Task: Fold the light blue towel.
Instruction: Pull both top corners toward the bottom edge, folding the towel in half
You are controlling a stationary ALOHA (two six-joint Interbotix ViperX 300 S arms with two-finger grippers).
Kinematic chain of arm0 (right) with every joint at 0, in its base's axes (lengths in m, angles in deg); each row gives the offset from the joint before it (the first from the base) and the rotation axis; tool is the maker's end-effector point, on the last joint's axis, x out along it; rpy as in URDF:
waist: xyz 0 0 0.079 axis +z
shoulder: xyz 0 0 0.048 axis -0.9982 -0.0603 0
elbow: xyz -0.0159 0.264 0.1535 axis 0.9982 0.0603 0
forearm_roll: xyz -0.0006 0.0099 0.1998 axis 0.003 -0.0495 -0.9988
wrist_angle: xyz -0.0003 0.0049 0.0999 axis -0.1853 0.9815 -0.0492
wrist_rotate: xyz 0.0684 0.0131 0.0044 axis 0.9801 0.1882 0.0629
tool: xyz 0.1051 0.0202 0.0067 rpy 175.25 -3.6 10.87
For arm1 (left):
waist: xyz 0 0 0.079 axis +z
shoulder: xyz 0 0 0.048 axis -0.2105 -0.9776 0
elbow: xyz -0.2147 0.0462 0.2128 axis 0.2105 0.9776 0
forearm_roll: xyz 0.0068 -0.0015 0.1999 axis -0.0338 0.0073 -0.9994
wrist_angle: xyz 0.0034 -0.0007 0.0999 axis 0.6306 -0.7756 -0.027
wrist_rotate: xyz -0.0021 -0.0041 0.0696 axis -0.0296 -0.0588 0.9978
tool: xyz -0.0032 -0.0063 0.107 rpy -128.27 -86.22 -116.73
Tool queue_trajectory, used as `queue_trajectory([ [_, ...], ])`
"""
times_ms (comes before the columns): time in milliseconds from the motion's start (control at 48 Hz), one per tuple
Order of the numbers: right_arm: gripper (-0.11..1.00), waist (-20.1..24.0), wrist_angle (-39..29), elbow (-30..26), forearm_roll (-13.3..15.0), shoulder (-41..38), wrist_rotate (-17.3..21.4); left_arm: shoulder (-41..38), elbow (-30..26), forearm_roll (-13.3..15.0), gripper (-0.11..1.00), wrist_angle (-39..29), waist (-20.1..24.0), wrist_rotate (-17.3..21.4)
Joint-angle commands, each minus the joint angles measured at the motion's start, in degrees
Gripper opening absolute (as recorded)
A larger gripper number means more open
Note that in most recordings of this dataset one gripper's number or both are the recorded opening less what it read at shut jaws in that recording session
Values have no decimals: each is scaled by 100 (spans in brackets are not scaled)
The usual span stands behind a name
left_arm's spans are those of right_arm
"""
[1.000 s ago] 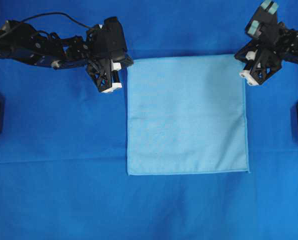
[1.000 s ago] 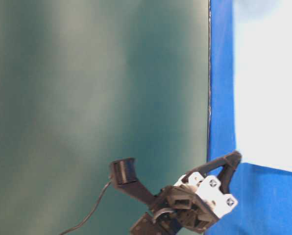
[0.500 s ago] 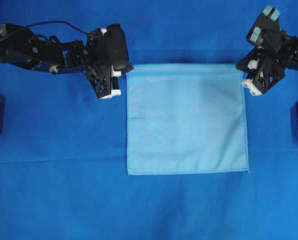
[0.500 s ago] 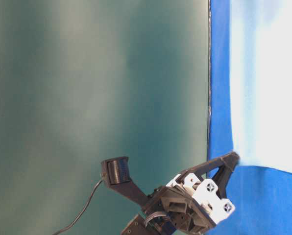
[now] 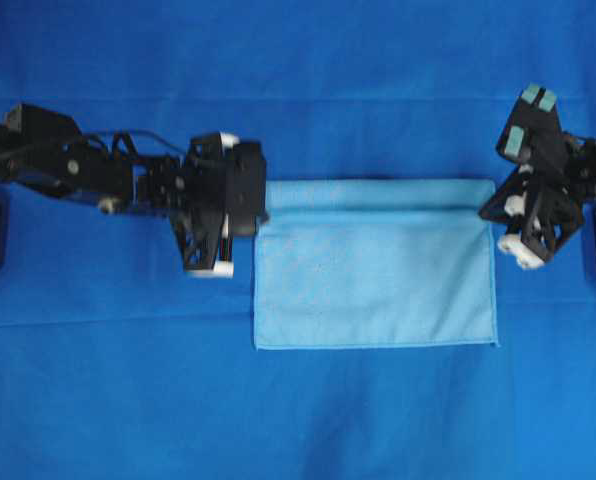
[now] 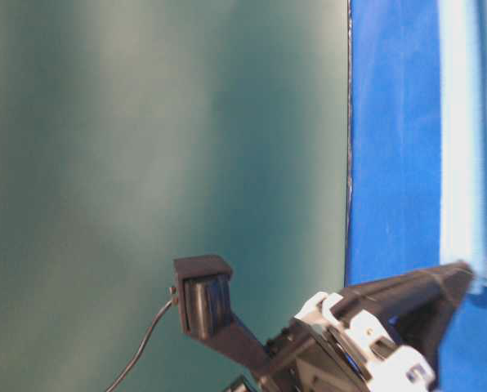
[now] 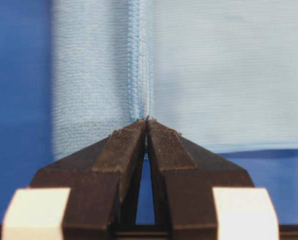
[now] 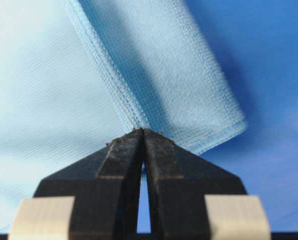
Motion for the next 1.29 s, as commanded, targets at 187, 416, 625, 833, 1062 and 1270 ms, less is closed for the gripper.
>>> queue_trajectory([
  [187, 1, 1239, 88, -44, -26, -26, 589, -9, -167, 26, 2, 44, -896, -255],
  [416, 1, 2188, 281, -141, -26, -272, 1213, -114, -255, 26, 2, 35, -1397, -554],
  [625, 1, 2566, 422, -325, -18, -624, 1397, -193, -290, 18, 2, 44, -1591, -571],
  [833, 1, 2602, 457, -404, 9, -756, 1397, -290, -404, 26, 2, 44, -1617, -571],
  [1062, 2, 2619, 483, -413, 18, -756, 1406, -308, -422, 18, 2, 53, -1626, -571],
  [1270, 15, 2637, 677, -413, 9, -756, 1406, -281, -422, 18, 30, 44, -1626, -562],
])
